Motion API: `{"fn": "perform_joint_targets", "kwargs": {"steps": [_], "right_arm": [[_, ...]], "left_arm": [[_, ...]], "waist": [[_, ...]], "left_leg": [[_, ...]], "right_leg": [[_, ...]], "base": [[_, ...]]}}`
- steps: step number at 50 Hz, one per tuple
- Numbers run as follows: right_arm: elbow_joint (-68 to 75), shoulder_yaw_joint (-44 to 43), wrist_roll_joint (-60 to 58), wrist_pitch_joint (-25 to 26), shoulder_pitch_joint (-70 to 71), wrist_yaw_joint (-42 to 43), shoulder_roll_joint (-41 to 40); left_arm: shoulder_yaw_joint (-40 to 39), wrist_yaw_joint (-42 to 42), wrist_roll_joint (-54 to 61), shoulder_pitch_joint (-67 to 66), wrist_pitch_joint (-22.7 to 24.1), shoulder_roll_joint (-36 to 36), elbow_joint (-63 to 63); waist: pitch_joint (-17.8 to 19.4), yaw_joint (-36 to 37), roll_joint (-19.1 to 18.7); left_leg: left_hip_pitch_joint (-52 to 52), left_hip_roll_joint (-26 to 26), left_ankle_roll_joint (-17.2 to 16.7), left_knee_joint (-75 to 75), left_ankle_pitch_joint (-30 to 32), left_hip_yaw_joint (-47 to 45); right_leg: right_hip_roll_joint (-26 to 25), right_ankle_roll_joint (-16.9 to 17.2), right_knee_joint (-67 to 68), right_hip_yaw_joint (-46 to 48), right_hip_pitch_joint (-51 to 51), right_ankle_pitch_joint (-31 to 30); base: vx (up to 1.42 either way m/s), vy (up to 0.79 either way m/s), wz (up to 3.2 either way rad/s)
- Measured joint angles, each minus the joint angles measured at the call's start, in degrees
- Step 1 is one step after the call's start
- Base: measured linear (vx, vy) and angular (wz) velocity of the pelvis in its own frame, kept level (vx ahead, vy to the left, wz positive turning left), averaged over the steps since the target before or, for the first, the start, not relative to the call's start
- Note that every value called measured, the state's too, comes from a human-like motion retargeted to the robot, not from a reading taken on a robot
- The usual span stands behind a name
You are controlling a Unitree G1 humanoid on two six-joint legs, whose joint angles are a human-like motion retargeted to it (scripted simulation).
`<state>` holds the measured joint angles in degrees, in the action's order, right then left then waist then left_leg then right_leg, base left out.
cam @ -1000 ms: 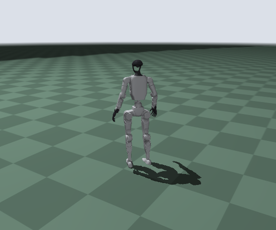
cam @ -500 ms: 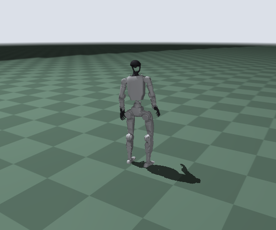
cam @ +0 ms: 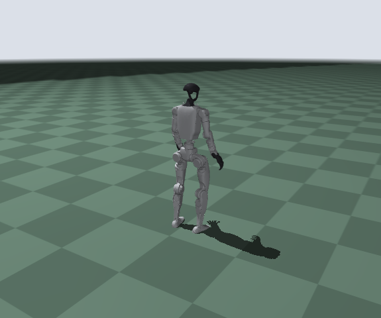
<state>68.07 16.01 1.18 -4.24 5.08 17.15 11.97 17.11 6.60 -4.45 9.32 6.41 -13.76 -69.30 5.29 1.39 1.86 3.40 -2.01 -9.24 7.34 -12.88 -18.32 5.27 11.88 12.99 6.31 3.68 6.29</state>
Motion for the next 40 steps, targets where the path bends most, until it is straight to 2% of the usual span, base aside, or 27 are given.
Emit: {"fn": "perform_joint_targets", "kwargs": {"steps": [5, 9, 15, 23, 25, 28, 40], "right_arm": [[-1.24, -0.79, -0.10, -0.13, -2.02, -2.94, 0.97], [-2.10, -0.82, -0.36, -0.39, -3.90, -5.09, 1.98], [-1.58, -0.90, -0.51, -1.14, -4.52, -4.85, 3.37], [-2.24, -2.28, 0.99, -1.17, -3.94, -1.29, 2.77], [-2.59, -2.06, 1.03, -1.64, -3.89, -1.45, 1.90], [-2.98, -1.08, 1.14, -1.58, -3.54, -2.05, 1.14], [-4.51, 1.60, -0.97, -2.05, -2.68, -4.34, -1.09]], "left_arm": [[-0.12, -2.02, -0.22, -0.16, 0.78, 1.23, 2.01], [-0.87, -3.64, -0.42, -1.06, 1.69, 2.41, 4.16], [-1.20, -2.06, 0.70, -1.84, 2.30, 4.15, 3.51], [1.06, 2.43, 2.19, -1.27, 0.48, 4.76, -3.48], [1.45, 2.06, 0.72, -1.31, 0.53, 4.19, -4.85], [2.19, 0.63, 0.50, -1.66, 0.60, 3.69, -5.40], [2.56, -2.32, -0.56, -4.37, 1.83, 3.37, -3.34]], "waist": [[-0.17, 1.59, 0.23], [-0.33, 3.77, 0.38], [-0.93, 4.80, -0.63], [-2.59, 3.25, -0.91], [-3.46, 3.55, -0.39], [-3.70, 3.54, -0.54], [-4.98, 4.19, -0.55]], "left_leg": [[-1.13, -0.55, 1.46, 6.79, -1.25, -1.09], [-2.88, 0.62, 1.14, 9.92, -1.75, 4.18], [-1.68, 1.79, 0.65, 4.99, -0.58, 10.49], [0.80, 1.83, 0.60, 0.75, 0.02, 11.10], [0.65, 1.94, 0.83, 0.34, -0.21, 10.71], [1.33, 1.95, 0.55, -0.26, -0.03, 10.83], [3.38, 2.30, 0.59, -1.34, -0.76, 10.23]], "right_leg": [[0.40, 1.18, -2.23, -1.61, -2.49, -0.28], [0.42, 1.75, -3.38, -2.99, -4.25, -0.65], [-0.50, 1.34, -3.94, -3.40, -6.14, -0.47], [-0.69, 1.76, -5.57, -1.98, -7.63, -0.46], [-0.41, 2.58, -2.88, -1.94, -5.82, 0.41], [-0.64, 1.86, -5.87, -2.07, -7.73, -0.23], [-0.40, 2.42, -7.14, -2.39, -9.62, -0.03]], "base": [[0.10, -0.08, -0.35], [0.10, -0.04, -0.36], [0.10, 0.02, -0.10], [0.09, 0.04, 0.12], [0.08, 0.03, -0.09], [0.08, 0.03, 0.00], [0.07, 0.03, -0.05]]}}
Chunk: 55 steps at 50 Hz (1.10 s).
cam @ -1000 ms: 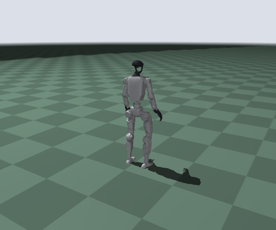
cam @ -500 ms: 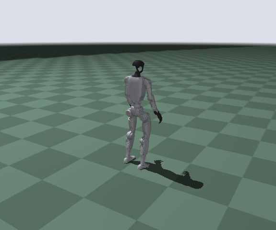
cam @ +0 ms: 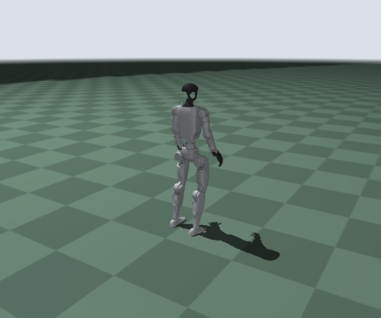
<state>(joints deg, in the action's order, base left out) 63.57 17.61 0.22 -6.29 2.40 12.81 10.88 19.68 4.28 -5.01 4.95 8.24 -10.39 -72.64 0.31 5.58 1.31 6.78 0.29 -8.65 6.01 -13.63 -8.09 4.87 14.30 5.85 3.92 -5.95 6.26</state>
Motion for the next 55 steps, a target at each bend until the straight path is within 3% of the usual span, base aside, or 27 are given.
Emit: {"fn": "perform_joint_targets", "kwargs": {"steps": [12, 20, 28, 35, 40, 47, 55], "right_arm": [[0.98, -0.56, -0.38, 1.06, -0.26, -0.25, 0.88], [-0.30, -1.38, 1.26, 2.23, -1.68, -2.51, 2.08], [-1.19, -4.16, 7.50, 2.13, -3.50, -0.07, 3.05], [-1.16, -4.06, 10.19, 2.87, -4.26, 0.94, 3.81], [-1.03, -3.33, 9.39, 3.32, -4.63, 0.65, 4.05], [-0.98, -2.93, 7.50, 3.12, -4.56, 1.56, 4.25], [-1.96, -2.54, 5.16, 2.62, -2.50, 1.82, 4.92]], "left_arm": [[-1.44, 0.97, -0.87, -1.72, -1.40, 1.22, 5.89], [-6.22, -1.38, 0.53, -6.69, -0.70, -2.42, 30.71], [-8.21, 1.33, 4.06, -6.78, 2.09, -11.44, 55.27], [-8.87, 5.23, 3.35, -1.26, 2.35, -19.80, 72.83], [-7.70, 8.90, -4.50, 8.56, 1.03, -24.50, 81.25], [0.56, 16.97, -19.56, 32.93, -3.21, -27.40, 77.21], [15.34, 19.26, -26.88, 62.75, -7.74, -23.63, 48.24]], "waist": [[-0.29, -0.15, -0.48], [-0.19, -0.13, -0.46], [1.09, -0.04, -1.02], [1.47, 0.10, -1.51], [0.57, 0.05, -1.61], [-0.38, -1.49, -2.13], [-0.36, -5.62, -2.88]], "left_leg": [[0.13, 0.27, -0.06, 0.32, -0.39, 0.31], [-0.41, 0.22, -0.06, 0.25, -0.50, 0.31], [-0.33, -0.13, -0.02, 1.00, -1.03, 0.60], [-0.13, -0.39, -0.09, 1.06, -1.14, 0.52], [-0.46, -0.32, -0.19, 0.72, -0.79, 0.44], [-0.55, -0.34, -0.55, 0.57, -0.76, 1.11], [-0.52, -0.26, -0.60, 0.64, -0.46, 1.61]], "right_leg": [[0.34, -0.05, 0.15, 0.62, -0.41, 0.29], [0.27, -0.21, -0.08, 0.63, 0.08, 0.03], [-0.06, -0.44, -0.74, 0.89, -0.73, -0.33], [-0.34, -0.71, -0.96, 0.76, -0.99, -0.54], [-0.30, -0.85, -0.66, 0.61, -0.31, -0.59], [-0.29, -0.98, -0.48, 1.45, -0.39, -0.48], [-0.16, -1.01, -0.34, 2.25, -0.67, -0.51]], "base": [[0.02, 0.01, 0.02], [0.00, 0.00, 0.00], [0.00, 0.00, 0.00], [0.00, 0.00, 0.00], [0.00, 0.00, 0.00], [0.00, 0.00, 0.00], [0.00, 0.00, 0.00]]}}
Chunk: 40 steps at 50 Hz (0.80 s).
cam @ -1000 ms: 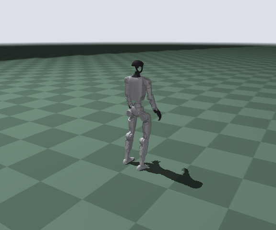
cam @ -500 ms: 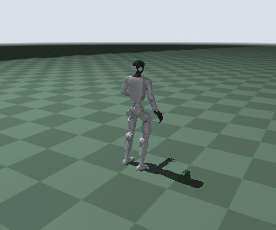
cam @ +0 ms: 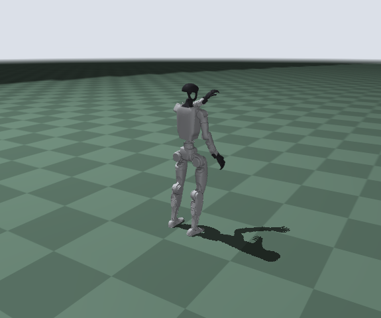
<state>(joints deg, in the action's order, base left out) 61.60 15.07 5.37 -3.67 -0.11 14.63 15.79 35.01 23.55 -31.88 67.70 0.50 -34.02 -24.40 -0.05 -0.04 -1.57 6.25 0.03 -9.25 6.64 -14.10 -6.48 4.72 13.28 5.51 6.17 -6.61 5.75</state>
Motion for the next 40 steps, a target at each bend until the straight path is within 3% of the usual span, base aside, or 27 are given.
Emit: {"fn": "perform_joint_targets", "kwargs": {"steps": [7, 11, 20, 33, 40], "right_arm": [[0.87, 2.39, -0.33, -1.48, 4.47, 0.85, 1.00], [-0.20, 1.92, -1.17, -2.20, 5.91, 3.07, 1.65], [-8.53, -2.03, -2.07, -3.34, 2.35, 4.90, 4.15], [-3.07, -3.98, -2.24, -1.72, -2.76, 1.08, 5.30], [-0.43, -2.54, -1.88, -0.97, -4.77, -2.12, 4.86]], "left_arm": [[13.28, -1.82, 3.36, 21.50, -1.82, 8.03, -46.46], [15.20, -2.08, 8.20, 24.76, -1.19, 7.69, -61.40], [19.63, 0.57, 7.19, 22.45, -0.10, 0.43, -58.72], [21.35, -5.37, 4.17, 22.03, 1.09, 1.46, -58.41], [20.96, -9.10, 4.28, 20.53, 3.49, -0.38, -50.81]], "waist": [[0.48, -6.91, -1.36], [-0.11, -11.26, -3.05], [0.71, -14.69, -5.13], [0.77, -13.77, -4.81], [0.15, -11.88, -4.31]], "left_leg": [[-0.66, 0.10, 0.15, -0.28, 0.63, -0.24], [-1.41, -0.07, 0.23, -0.68, 0.98, -1.63], [-2.40, -0.63, 0.29, 0.08, 0.80, -5.63], [-2.61, -0.75, 0.26, 0.07, 0.68, -5.67], [-3.09, -0.57, -0.27, 0.05, 1.23, -2.74]], "right_leg": [[0.10, 0.21, 0.02, -0.13, 0.90, -0.29], [-0.11, 0.14, 0.08, -1.40, 2.49, -0.67], [-0.72, 0.06, -0.28, -5.22, 4.67, -1.54], [-0.71, 0.75, 2.18, -4.81, 6.09, -0.64], [-0.55, 0.06, -1.22, -2.01, 3.53, -1.23]], "base": [[0.00, 0.00, 0.00], [-0.02, 0.01, -0.31], [-0.01, 0.00, -0.40], [0.00, 0.00, 0.00], [0.00, -0.03, 0.37]]}}
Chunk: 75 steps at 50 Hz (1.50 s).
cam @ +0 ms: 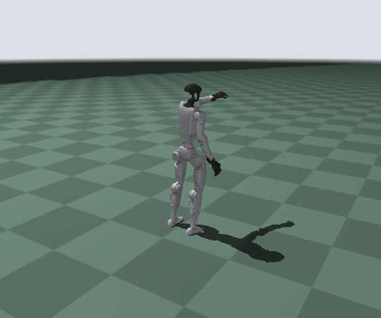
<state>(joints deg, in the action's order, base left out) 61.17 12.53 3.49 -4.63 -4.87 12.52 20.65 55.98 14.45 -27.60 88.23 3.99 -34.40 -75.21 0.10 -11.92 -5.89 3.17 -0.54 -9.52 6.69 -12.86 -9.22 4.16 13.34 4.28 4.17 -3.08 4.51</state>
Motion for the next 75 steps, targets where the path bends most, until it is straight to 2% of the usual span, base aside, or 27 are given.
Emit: {"fn": "perform_joint_targets", "kwargs": {"steps": [5, 12, 15, 16, 20, 24, 28, 30, 32, 40, 49, 53, 57, 61, 64, 67, 70, 73, 75], "right_arm": [[1.20, 1.31, 0.57, 0.95, -1.02, -2.09, -0.73], [1.88, 2.81, 1.95, 2.72, -2.32, -3.58, -1.70], [1.88, 3.83, 2.90, 3.67, -2.05, -3.37, -1.34], [1.74, 4.08, 2.90, 3.47, -2.08, -3.48, -1.42], [1.53, 5.22, 3.44, 3.77, -1.16, -3.43, -0.85], [1.46, 6.39, 3.08, 3.10, 0.17, -3.90, -0.42], [1.56, 7.56, 1.85, 2.27, 2.59, -4.08, 0.23], [1.74, 8.47, 1.34, 1.59, 4.58, -3.80, 0.55], [1.80, 8.49, 0.08, 2.00, 6.61, -4.09, 0.89], [1.39, 10.44, -0.91, 3.31, 16.62, -5.66, 0.72], [2.40, 15.07, -1.17, 3.17, 23.46, -7.58, -2.83], [4.66, 17.88, -3.87, 3.72, 26.06, -8.74, -4.55], [6.11, 20.69, -6.11, 4.40, 28.53, -8.82, -5.83], [4.94, 21.87, -7.52, 4.81, 29.32, -9.04, -6.19], [2.45, 21.72, -7.95, 5.03, 28.17, -9.96, -5.55], [0.03, 21.24, -7.93, 5.09, 25.69, -10.62, -4.57], [-1.25, 20.77, -7.98, 4.77, 22.66, -10.77, -4.06], [-0.91, 20.15, -8.24, 5.14, 19.90, -10.44, -3.47], [-0.40, 19.75, -8.30, 5.22, 18.00, -10.04, -3.41]], "left_arm": [[-1.76, -1.56, 1.31, -1.96, 1.44, -4.40, 14.74], [-4.64, -2.23, 5.72, -5.53, 2.98, -12.03, 40.51], [-5.77, -1.76, 8.77, -7.48, 3.34, -16.00, 50.15], [-6.11, -1.56, 8.56, -8.34, 3.48, -17.39, 52.56], [-8.55, -1.44, 10.73, -12.06, 3.93, -21.92, 59.55], [-11.82, -2.37, 10.51, -16.09, 4.47, -24.70, 60.01], [-15.64, -3.17, 9.60, -19.64, 4.58, -26.28, 54.80], [-17.52, -3.38, 7.45, -21.08, 3.53, -26.91, 49.84], [-19.83, -4.54, 9.40, -22.66, 3.32, -26.83, 44.33], [-28.17, -12.48, 19.73, -27.45, 1.36, -26.12, 22.89], [-33.08, -13.76, 25.69, -30.24, 2.10, -24.95, 16.33], [-35.87, -14.63, 26.53, -31.11, 2.27, -23.76, 16.03], [-38.59, -15.19, 30.04, -33.88, 2.79, -23.26, 19.38], [-41.79, -15.53, 34.63, -38.05, 3.28, -23.04, 25.02], [-44.71, -15.85, 36.93, -41.50, 2.93, -22.64, 30.01], [-46.62, -15.82, 38.02, -44.18, 2.45, -22.00, 34.70], [-47.52, -15.16, 37.36, -46.51, 2.41, -21.70, 39.05], [-48.52, -14.68, 37.52, -48.85, 2.09, -21.11, 43.22], [-49.01, -14.02, 36.82, -50.09, 1.97, -20.87, 45.38]], "waist": [[-0.99, 2.96, 1.30], [-2.70, 10.80, 4.74], [-2.12, 13.75, 5.74], [-2.38, 15.22, 6.41], [-1.51, 19.44, 7.88], [-1.19, 24.13, 9.68], [-1.12, 28.05, 11.07], [-1.58, 29.97, 12.04], [-1.40, 30.38, 11.59], [-1.12, 30.32, 9.77], [-0.40, 30.40, 7.38], [0.02, 32.39, 7.39], [0.59, 33.35, 7.77], [0.89, 31.98, 7.85], [0.99, 30.54, 8.14], [1.15, 29.93, 8.88], [1.00, 30.42, 10.10], [2.49, 29.47, 9.89], [3.09, 28.49, 10.75]], "left_leg": [[-0.40, 0.34, -0.06, -0.20, 0.35, 2.72], [-0.94, 0.86, 0.35, -0.61, 0.35, 6.58], [-0.35, 1.09, 0.17, -0.97, 0.63, 9.32], [-0.56, 1.25, 0.45, -1.03, 0.54, 9.72], [0.06, 1.82, 0.37, -1.51, 0.96, 13.25], [0.28, 2.51, 0.59, -1.85, 1.41, 15.94], [0.35, 3.08, 0.79, -2.05, 1.83, 18.03], [-0.28, 3.62, 1.32, -1.86, 1.67, 18.07], [0.17, 3.45, 1.00, -2.02, 2.03, 19.29], [0.41, 4.04, 1.29, -1.71, 2.34, 20.12], [-2.60, 5.22, 2.14, 1.07, 2.44, 18.92], [-7.40, 6.15, 2.67, 6.73, 2.39, 13.80], [-12.62, 4.73, 2.40, 11.55, 0.69, 2.27], [-14.08, 2.13, 1.62, 10.04, 0.28, -9.57], [-13.21, 1.87, 1.30, 8.05, 1.71, -11.48], [-11.36, 2.23, 1.89, 7.56, 1.40, -8.14], [-9.28, 1.64, 2.65, 8.03, -0.32, -5.06], [-4.58, 0.60, 2.26, 6.05, -0.42, -1.06], [-2.52, 0.35, 2.16, 4.81, -0.42, 1.72]], "right_leg": [[0.32, -0.23, -0.16, 2.81, -0.81, 0.45], [1.02, 0.32, 2.00, 7.17, -0.76, 2.07], [0.62, 0.22, -1.80, 9.51, -4.16, 1.13], [1.14, 0.34, 0.92, 10.13, -2.81, 2.28], [0.99, 0.41, -1.73, 13.18, -5.96, 1.92], [1.41, 0.47, -1.56, 15.73, -7.10, 2.49], [1.71, 0.63, -1.55, 17.68, -7.98, 2.84], [2.93, -2.02, 2.13, 18.38, -5.89, 5.41], [2.08, 0.79, -0.63, 18.81, -7.95, 3.48], [2.53, 0.83, -0.52, 19.87, -8.77, 3.94], [3.49, 0.49, -0.88, 19.03, -7.05, 4.05], [4.62, 0.26, -1.69, 18.13, -5.38, 3.83], [5.37, 0.58, -2.81, 18.93, -4.72, 3.76], [5.19, 1.14, -2.07, 22.13, -5.59, 4.75], [5.34, 0.92, 1.16, 24.83, -6.39, 6.47], [6.13, -0.61, 7.19, 26.86, -6.73, 7.95], [9.17, -5.34, 21.96, 27.97, -3.15, 8.76], [9.91, -9.97, 34.24, 26.33, -1.05, 4.80], [10.93, -11.76, 44.42, 23.73, 3.35, 2.26]], "base": [[0.01, -0.04, 0.50], [0.03, -0.05, 0.52], [0.04, -0.04, 0.74], [0.03, -0.05, 0.55], [0.05, -0.04, 0.78], [0.04, -0.04, 0.63], [0.04, -0.03, 0.46], [0.01, -0.01, 0.12], [0.04, -0.01, 0.40], [0.00, 0.00, 0.04], [-0.01, 0.00, -0.05], [-0.04, 0.02, -0.18], [0.03, 0.02, 0.15], [0.15, 0.06, 0.73], [0.24, 0.07, 0.96], [0.31, 0.06, 0.82], [0.33, 0.04, 0.57], [0.33, 0.03, 0.91], [0.29, -0.03, 1.15]]}}
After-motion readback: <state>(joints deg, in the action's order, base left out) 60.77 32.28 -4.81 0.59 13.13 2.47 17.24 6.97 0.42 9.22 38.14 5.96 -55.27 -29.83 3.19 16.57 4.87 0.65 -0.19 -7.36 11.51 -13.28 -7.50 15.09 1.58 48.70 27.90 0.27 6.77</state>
